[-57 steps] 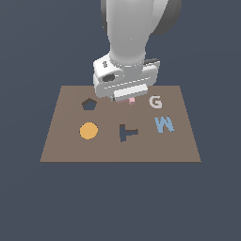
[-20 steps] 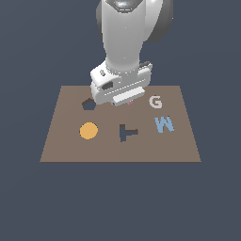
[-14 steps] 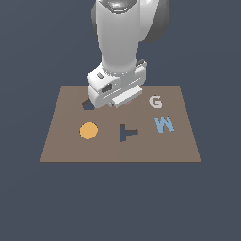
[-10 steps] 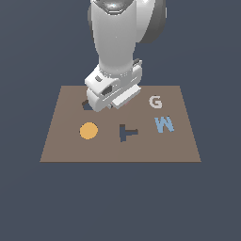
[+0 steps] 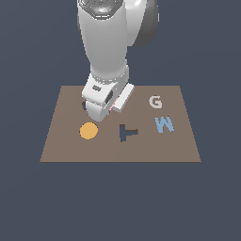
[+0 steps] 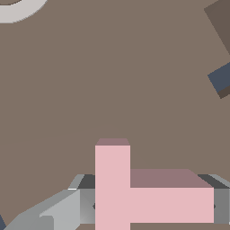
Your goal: Insert a designated object into the corresponding slot on a board.
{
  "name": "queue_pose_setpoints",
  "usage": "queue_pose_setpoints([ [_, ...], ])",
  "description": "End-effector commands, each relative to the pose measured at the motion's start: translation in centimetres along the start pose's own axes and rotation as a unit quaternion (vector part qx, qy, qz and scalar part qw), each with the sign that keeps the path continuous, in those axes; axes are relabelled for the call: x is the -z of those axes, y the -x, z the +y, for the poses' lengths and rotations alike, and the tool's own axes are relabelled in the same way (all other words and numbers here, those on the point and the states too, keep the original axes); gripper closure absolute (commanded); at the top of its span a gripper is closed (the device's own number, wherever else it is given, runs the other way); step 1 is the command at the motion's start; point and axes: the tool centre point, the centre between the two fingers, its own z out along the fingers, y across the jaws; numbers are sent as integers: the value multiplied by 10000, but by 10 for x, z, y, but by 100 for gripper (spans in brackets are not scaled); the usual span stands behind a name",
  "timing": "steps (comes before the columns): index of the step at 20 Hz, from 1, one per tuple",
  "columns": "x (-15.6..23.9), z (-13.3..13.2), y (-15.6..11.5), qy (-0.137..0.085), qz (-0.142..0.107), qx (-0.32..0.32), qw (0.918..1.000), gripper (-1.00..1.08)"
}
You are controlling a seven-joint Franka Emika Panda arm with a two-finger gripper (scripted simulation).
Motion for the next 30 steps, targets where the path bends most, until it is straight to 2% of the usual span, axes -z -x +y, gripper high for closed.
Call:
queue_pose_setpoints([
  [1,1,7,0,2,1,494,9988,108],
  [5,1,18,0,3,2,1268,9919,108],
  [9,2,29,-3,4,3,2044,9789,108],
  [13,2,39,-7,4,4,2817,9595,108],
  [16,3,47,-11,5,4,3391,9408,108],
  [19,3,54,-16,5,4,3958,9183,108],
  [23,4,62,-25,4,5,4697,8828,108],
  [26,4,67,-32,4,5,5237,8519,108],
  [30,5,72,-43,3,6,5930,8052,108],
])
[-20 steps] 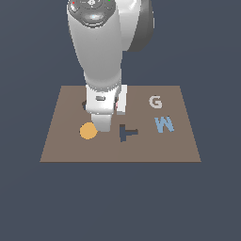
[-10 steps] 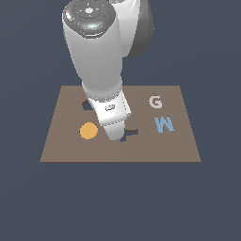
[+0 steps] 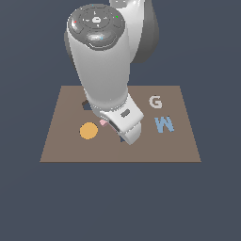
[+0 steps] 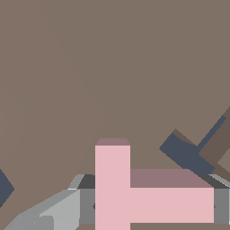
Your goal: Insert a designated object into the corresponding slot on a board.
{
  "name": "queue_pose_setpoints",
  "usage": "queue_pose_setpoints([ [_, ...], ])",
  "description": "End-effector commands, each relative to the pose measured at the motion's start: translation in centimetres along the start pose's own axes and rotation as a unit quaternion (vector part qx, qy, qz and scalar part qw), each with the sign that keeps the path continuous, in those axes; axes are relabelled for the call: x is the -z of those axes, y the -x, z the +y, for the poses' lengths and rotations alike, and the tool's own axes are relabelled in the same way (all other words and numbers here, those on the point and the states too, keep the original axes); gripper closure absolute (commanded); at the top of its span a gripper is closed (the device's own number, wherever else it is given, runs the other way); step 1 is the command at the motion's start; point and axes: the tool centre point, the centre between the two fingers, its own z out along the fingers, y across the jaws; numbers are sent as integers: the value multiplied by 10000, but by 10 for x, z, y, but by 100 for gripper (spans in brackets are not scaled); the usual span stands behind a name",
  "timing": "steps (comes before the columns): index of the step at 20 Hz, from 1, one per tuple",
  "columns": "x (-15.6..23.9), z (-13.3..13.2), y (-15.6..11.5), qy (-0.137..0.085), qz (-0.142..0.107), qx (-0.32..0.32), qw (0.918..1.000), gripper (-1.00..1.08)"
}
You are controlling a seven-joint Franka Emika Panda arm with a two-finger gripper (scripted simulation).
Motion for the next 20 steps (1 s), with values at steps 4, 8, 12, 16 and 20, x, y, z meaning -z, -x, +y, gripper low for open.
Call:
queue_pose_setpoints([
  [4,1,17,-1,0,1,1171,9931,108],
  [8,1,28,-4,-2,2,1980,9802,108],
  [12,2,38,-8,-3,4,2669,9637,108],
  [16,2,45,-13,-4,6,3232,9463,108],
  [20,2,51,-18,-6,7,3673,9301,108],
])
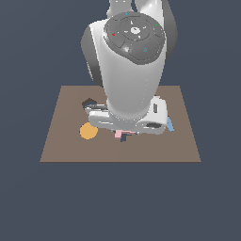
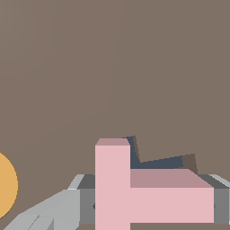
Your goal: Insert a designated object into the corresponding slot on a board.
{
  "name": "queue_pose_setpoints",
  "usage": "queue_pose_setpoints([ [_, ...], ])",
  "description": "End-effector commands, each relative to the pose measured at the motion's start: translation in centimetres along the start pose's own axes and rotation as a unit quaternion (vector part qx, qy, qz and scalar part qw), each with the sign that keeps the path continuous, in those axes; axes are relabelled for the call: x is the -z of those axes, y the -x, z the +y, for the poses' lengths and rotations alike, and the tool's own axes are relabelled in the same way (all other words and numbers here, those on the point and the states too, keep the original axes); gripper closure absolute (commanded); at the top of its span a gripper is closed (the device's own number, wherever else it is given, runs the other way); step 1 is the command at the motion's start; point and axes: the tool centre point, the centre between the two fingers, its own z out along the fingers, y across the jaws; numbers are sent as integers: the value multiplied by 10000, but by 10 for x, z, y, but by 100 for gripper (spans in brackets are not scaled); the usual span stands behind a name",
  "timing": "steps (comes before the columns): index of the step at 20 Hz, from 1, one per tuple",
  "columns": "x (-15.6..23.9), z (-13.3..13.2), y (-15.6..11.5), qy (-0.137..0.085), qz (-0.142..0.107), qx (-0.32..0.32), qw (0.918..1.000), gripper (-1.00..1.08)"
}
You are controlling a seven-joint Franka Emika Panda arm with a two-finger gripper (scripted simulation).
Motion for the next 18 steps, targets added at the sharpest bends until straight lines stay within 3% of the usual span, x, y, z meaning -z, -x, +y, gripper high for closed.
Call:
queue_pose_setpoints([
  [1,0,4,0,-1,-1,281,9996,108],
  [9,0,12,-1,-2,2,785,9969,108],
  [18,-7,12,-2,-6,-2,840,9965,108],
])
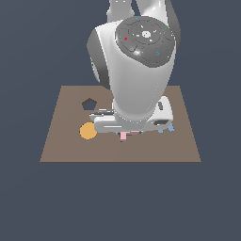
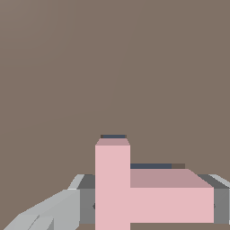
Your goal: Insert a designated object into the corresponding slot on a board.
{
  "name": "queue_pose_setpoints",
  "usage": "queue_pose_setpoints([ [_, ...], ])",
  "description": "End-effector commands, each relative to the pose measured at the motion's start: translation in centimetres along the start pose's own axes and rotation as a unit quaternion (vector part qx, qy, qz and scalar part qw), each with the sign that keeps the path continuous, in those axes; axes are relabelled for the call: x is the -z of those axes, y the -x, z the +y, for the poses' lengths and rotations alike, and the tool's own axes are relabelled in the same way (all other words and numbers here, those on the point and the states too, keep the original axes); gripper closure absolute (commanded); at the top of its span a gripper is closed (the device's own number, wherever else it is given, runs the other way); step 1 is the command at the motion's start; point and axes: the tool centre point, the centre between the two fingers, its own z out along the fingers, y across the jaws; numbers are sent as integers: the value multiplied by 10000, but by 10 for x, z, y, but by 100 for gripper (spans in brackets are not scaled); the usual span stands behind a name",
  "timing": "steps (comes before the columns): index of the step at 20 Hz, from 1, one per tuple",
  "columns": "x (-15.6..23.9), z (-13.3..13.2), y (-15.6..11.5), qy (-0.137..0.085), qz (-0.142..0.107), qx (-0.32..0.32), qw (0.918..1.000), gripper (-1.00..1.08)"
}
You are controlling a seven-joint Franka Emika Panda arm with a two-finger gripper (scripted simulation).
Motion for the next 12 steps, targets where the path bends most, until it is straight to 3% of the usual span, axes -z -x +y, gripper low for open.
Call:
queue_pose_setpoints([
  [1,-5,0,0,-2,0,13,10000,108],
  [2,-6,0,0,-2,0,13,10000,108],
  [3,-6,0,0,-2,0,13,10000,-92],
  [12,-6,0,0,-2,0,13,10000,-92],
])
